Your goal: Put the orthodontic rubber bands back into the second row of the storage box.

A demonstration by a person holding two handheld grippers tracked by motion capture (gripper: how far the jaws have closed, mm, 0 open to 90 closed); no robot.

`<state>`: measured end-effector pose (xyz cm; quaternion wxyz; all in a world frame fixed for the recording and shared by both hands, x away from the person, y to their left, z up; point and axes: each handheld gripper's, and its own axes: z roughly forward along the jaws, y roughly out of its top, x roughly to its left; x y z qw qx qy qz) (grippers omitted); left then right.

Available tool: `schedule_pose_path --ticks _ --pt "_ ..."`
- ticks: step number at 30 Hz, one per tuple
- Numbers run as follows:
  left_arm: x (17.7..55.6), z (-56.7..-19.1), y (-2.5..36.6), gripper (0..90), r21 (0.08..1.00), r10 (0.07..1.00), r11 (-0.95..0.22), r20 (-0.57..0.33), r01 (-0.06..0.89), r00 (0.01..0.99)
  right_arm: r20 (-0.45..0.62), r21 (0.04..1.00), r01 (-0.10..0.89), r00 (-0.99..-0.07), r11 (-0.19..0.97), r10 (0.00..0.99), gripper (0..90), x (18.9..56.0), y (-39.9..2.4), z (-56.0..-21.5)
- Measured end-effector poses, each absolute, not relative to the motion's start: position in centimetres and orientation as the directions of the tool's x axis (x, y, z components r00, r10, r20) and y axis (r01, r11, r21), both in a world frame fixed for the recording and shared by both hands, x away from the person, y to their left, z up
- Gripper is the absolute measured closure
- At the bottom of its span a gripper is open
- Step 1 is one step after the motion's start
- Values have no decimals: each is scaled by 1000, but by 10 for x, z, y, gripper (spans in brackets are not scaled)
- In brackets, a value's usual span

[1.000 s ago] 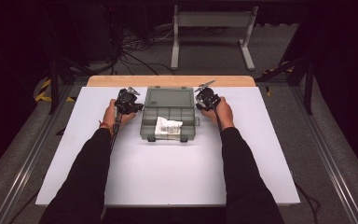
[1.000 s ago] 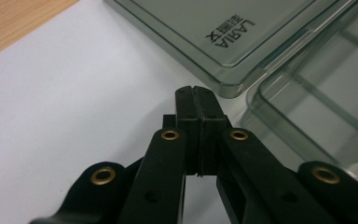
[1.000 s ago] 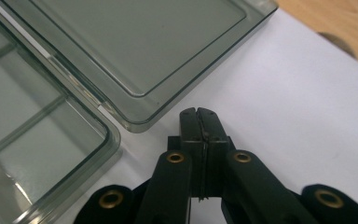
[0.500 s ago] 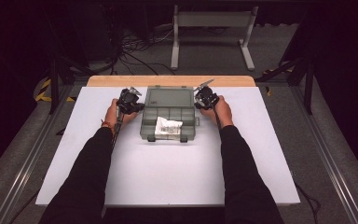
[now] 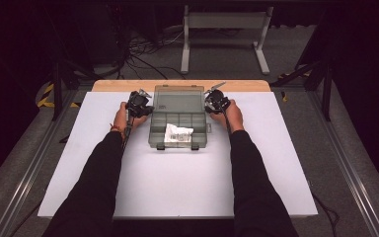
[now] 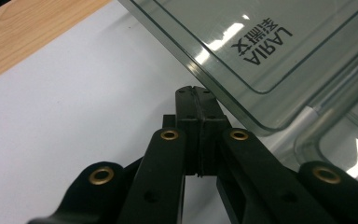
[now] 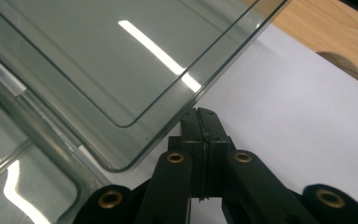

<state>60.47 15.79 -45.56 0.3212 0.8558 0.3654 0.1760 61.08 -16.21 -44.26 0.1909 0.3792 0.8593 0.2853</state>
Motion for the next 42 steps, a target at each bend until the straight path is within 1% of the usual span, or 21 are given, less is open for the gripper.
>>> schedule_pose_path --ticks 3,6,9,10,11,13,15,17,21,22,25,26,27,28,30,32,33,38,40,42 --pt "605 -457 159 897 690 741 -512 54 512 669 -101 651 545 -627 528 772 900 612 -162 -444" --pt "606 -458 160 897 699 751 -488 31 523 660 -80 666 567 -592 484 802 900 614 -160 -445" --pt "606 -457 159 897 695 756 -484 25 532 654 -82 674 565 -584 477 807 900 614 -159 -446" --pt "606 -455 156 899 698 767 -484 47 529 640 -72 681 564 -583 468 809 900 614 -159 -446" --pt "606 -455 155 899 719 770 -463 37 518 637 -50 694 565 -582 447 812 900 614 -159 -447" --pt "606 -456 153 899 716 779 -456 34 528 626 -22 715 565 -571 412 820 900 613 -160 -450" --pt "607 -457 154 898 714 779 -460 41 527 625 -30 728 551 -569 408 822 900 612 -160 -450" --pt "607 -456 156 898 729 792 -432 27 530 609 -41 729 544 -571 416 820 900 612 -159 -449" --pt "608 -451 158 897 752 799 -413 28 514 601 -87 746 505 -573 435 815 900 612 -158 -443" --pt "608 -448 158 897 767 804 -402 35 500 594 -91 751 499 -570 432 816 900 612 -158 -442" --pt "609 -444 159 895 769 805 -408 49 492 592 -97 770 478 -567 423 818 900 612 -160 -435" --pt "608 -438 160 896 789 814 -393 60 472 577 -98 773 474 -568 422 817 900 612 -160 -434" --pt "608 -436 160 896 795 815 -380 46 472 578 -110 774 468 -564 427 818 900 611 -160 -432" --pt "607 -432 159 896 794 816 -395 72 462 573 -119 777 460 -563 429 818 900 611 -160 -431" --pt "605 -426 159 896 804 816 -382 61 456 575 -123 795 439 -558 418 821 900 609 -161 -425" --pt "603 -421 158 896 801 814 -402 91 444 573 -147 806 414 -551 422 821 900 606 -162 -421" --pt "601 -419 158 897 807 816 -389 78 445 572 -155 809 407 -549 424 821 900 605 -162 -419" --pt "595 -408 157 897 811 817 -395 94 432 569 -146 830 387 -546 402 825 900 600 -163 -410" --pt "591 -403 157 896 823 819 -375 80 426 568 -134 840 376 -556 392 820 900 597 -164 -406" --pt "588 -398 155 896 827 818 -379 90 415 569 -136 847 361 -564 391 815 900 592 -164 -400"
